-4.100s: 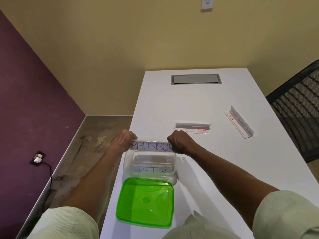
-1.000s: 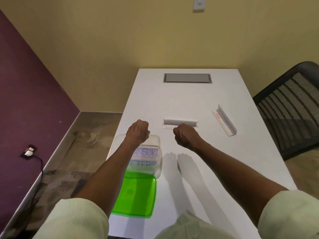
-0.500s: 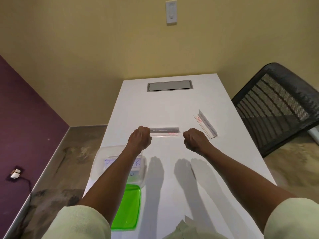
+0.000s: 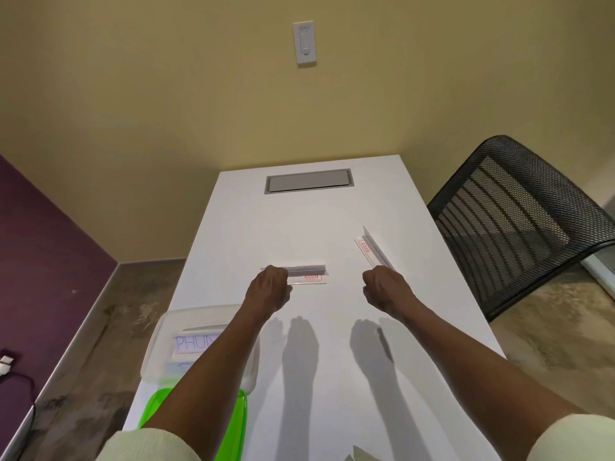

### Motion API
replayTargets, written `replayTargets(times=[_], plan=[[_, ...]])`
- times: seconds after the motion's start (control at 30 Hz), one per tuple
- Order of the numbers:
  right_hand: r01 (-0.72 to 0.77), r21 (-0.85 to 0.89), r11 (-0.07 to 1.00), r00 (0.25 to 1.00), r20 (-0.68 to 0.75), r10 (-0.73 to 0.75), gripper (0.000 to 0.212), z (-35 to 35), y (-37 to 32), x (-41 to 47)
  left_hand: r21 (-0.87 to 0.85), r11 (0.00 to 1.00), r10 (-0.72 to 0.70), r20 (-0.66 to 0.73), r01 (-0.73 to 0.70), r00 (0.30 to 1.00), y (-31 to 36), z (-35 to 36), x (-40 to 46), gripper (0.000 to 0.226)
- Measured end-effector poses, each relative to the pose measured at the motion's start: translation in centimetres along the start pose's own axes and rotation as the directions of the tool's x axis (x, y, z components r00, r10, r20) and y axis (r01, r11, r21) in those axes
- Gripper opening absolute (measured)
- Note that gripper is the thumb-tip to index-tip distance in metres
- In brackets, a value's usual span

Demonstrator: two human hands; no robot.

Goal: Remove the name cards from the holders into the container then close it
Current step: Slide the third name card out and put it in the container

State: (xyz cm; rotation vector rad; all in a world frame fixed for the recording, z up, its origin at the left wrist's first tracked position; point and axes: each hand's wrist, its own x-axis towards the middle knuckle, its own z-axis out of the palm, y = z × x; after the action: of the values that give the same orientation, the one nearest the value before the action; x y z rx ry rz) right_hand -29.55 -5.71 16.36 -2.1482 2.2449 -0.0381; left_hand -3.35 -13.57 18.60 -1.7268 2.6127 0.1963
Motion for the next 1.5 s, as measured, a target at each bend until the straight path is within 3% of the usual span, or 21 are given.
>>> replayTargets(times=[0.13, 0.23, 0.33, 0.43, 0.53, 0.63, 0.77, 0.87, 1.07, 1.27, 1.5], plan=[[0.010, 0.005, 1.000, 1.000, 0.014, -0.010, 0.019, 0.5, 0.8, 0.4, -0.042, 0.999, -0.001, 0.006, 0.001, 1.000, 0.2, 0.5, 0.5, 0.037], [-0.027, 0.031, 0.999, 0.999, 0.020, 0.027, 0.030, 0.6, 1.0, 0.9, -0.035, 0.999, -0.030, 0.039, 0.031, 0.999, 0.1, 0.5, 0.7, 0.037], [-0.027, 0.063, 0.998, 1.000, 0.012, 0.027, 0.019, 0.7, 1.0, 1.6, -0.041, 0.998, -0.054, 0.080, 0.057, 0.995, -0.3, 0.1, 1.1, 0.007], [-0.020, 0.038, 0.999, 1.000, 0.011, 0.019, 0.013, 0.8, 0.9, 2.2, -0.071, 0.993, -0.089, 0.087, 0.096, 0.992, -0.8, -0.3, 1.8, 0.040], [-0.024, 0.018, 1.000, 1.000, 0.001, 0.024, 0.023, 0.8, 0.5, 2.7, -0.086, 0.995, -0.050, 0.053, 0.054, 0.997, -2.0, 0.2, 2.0, 0.011], [-0.019, 0.035, 0.999, 1.000, -0.012, 0.019, 0.033, 0.7, -0.1, 3.0, -0.047, 0.998, -0.044, 0.041, 0.046, 0.998, -3.2, 1.1, 2.5, 0.032], [-0.018, 0.013, 1.000, 1.000, 0.000, 0.018, 0.018, 1.1, -1.1, 3.6, -0.046, 0.999, -0.005, 0.019, 0.006, 1.000, -4.4, 1.6, 3.1, 0.029], [-0.031, 0.017, 0.999, 1.000, 0.002, 0.031, 0.023, 1.5, -1.7, 4.6, -0.036, 0.999, 0.000, 0.033, 0.002, 0.999, -5.3, 1.8, 3.7, 0.030], [-0.039, 0.022, 0.999, 0.999, -0.001, 0.039, 0.015, 2.2, -3.1, 7.6, -0.046, 0.999, -0.020, 0.008, 0.021, 1.000, -7.5, 2.1, 5.9, 0.025], [-0.050, 0.117, 0.992, 0.998, -0.019, 0.053, 0.016, 3.3, -4.0, 11.0, -0.121, 0.989, -0.084, 0.011, 0.084, 0.996, -9.3, 2.3, 8.4, 0.019], [-0.109, 0.189, 0.976, 0.993, 0.072, 0.097, 0.029, 5.5, -4.7, 14.8, -0.283, 0.909, -0.282, 0.126, 0.307, 0.951, -11.2, 4.0, 11.9, 0.023]])
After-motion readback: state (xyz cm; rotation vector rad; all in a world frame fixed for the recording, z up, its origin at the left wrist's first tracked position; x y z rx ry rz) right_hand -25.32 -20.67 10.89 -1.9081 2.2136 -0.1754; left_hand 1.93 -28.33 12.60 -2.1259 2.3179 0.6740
